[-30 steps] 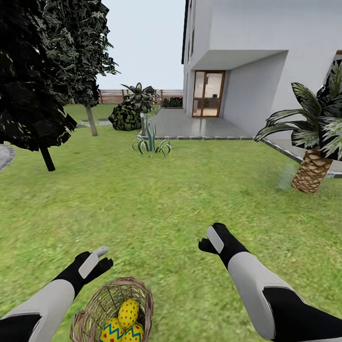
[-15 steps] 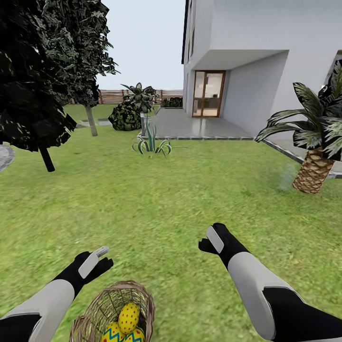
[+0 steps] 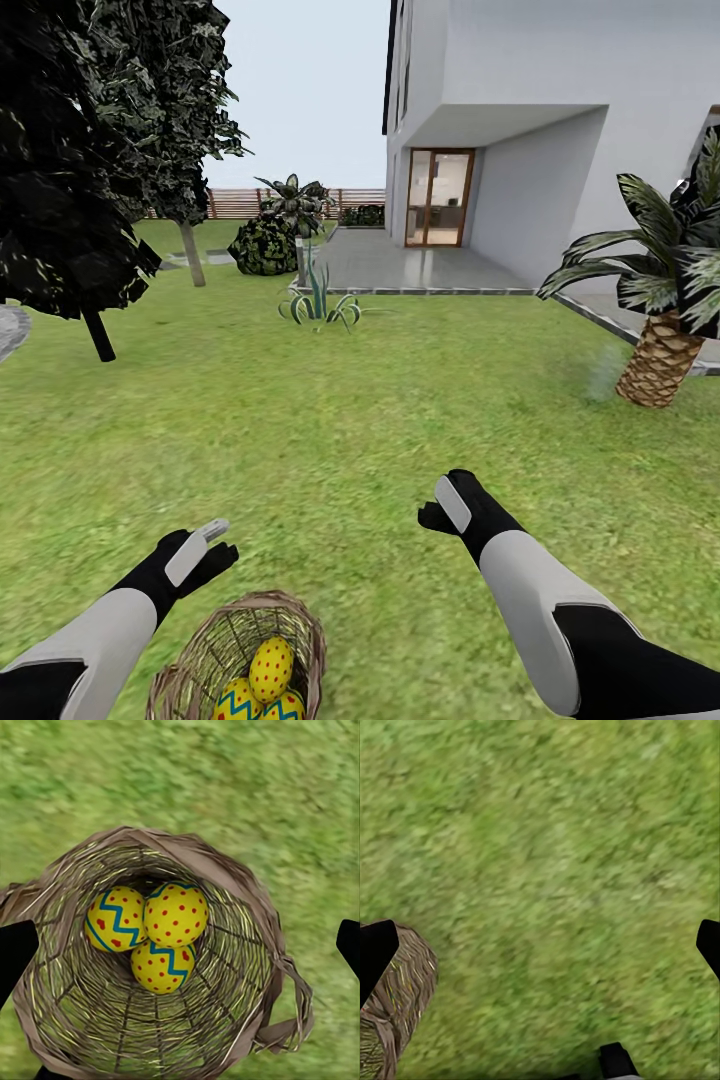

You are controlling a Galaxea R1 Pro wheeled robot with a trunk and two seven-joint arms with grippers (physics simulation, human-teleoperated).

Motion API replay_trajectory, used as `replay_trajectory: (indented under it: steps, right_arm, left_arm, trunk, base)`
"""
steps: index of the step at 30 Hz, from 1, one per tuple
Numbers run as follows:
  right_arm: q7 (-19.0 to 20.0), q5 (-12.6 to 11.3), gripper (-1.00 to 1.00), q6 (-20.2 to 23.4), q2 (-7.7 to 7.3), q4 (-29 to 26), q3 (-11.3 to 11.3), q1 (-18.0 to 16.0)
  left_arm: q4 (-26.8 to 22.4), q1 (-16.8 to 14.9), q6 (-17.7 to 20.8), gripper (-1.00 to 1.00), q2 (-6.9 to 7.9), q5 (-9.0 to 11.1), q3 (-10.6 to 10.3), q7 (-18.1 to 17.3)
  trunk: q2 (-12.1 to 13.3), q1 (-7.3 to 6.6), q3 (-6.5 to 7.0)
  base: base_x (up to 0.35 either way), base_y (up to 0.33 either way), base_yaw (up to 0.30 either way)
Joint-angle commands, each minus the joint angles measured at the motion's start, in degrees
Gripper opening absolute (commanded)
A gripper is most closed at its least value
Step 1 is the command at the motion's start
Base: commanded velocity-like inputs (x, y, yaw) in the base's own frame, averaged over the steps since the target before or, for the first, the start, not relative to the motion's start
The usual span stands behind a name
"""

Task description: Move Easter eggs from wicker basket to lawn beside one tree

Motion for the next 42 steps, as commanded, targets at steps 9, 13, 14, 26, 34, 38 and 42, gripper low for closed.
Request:
replay_trajectory:
  steps: [9, 13, 14, 26, 34, 38, 42]
  right_arm:
    - [-0.51, -0.52, 1.0, 0.04, -0.01, -0.09, -0.27, -0.03]
    - [-0.51, -0.5, 1.0, 0.04, -0.03, -0.09, -0.33, -0.02]
    - [-0.51, -0.51, 1.0, 0.04, -0.03, -0.09, -0.34, -0.02]
    - [-0.51, -0.45, 1.0, 0.04, 0.01, -0.01, -0.28, -0.02]
    - [0.14, -1.59, 1.0, 0.82, 0.29, -1.76, -0.55, -1.97]
    - [0.14, -1.59, 1.0, 0.82, 0.29, -1.76, -0.55, -3.0]
    - [0.14, -1.59, 1.0, 0.82, 0.29, -1.76, -0.55, -3.0]
  left_arm:
    - [0.22, -0.01, 1.46, 1.0, -0.01, 0.44, 0.14, 0.65]
    - [0.12, -0.01, 3.54, 1.0, -0.01, 0.44, 0.14, 0.68]
    - [0.09, -0.01, 3.85, 1.0, -0.01, 0.44, 0.14, 0.68]
    - [-0.07, -0.01, 5.02, 1.0, -0.01, 0.38, 0.06, 0.69]
    - [-1.57, -0.81, 5.49, 1.0, 0.35, 0.33, -0.54, 2.69]
    - [-1.57, -0.81, 5.49, 1.0, 0.35, 0.33, -0.54, 3.97]
    - [-1.57, -0.81, 5.49, 1.0, 0.35, 0.33, -0.54, 5.25]
  trunk:
    - [-3.65, 1.98, -1.68]
    - [-5.25, 2.86, -2.4]
    - [-5.65, 3.08, -2.58]
    - [-10.47, 5.71, -4.73]
    - [-11.26, 6.14, -5.09]
    - [-11.26, 6.14, -5.09]
    - [-11.26, 6.14, -5.09]
  base:
    - [0.0, 0.0, 0.0]
    - [0.0, 0.0, 0.0]
    - [0.0, 0.0, 0.0]
    - [0.0, 0.0, 0.0]
    - [0.0, 0.0, 0.0]
    - [0.0, 0.0, 0.0]
    - [0.0, 0.0, 0.0]
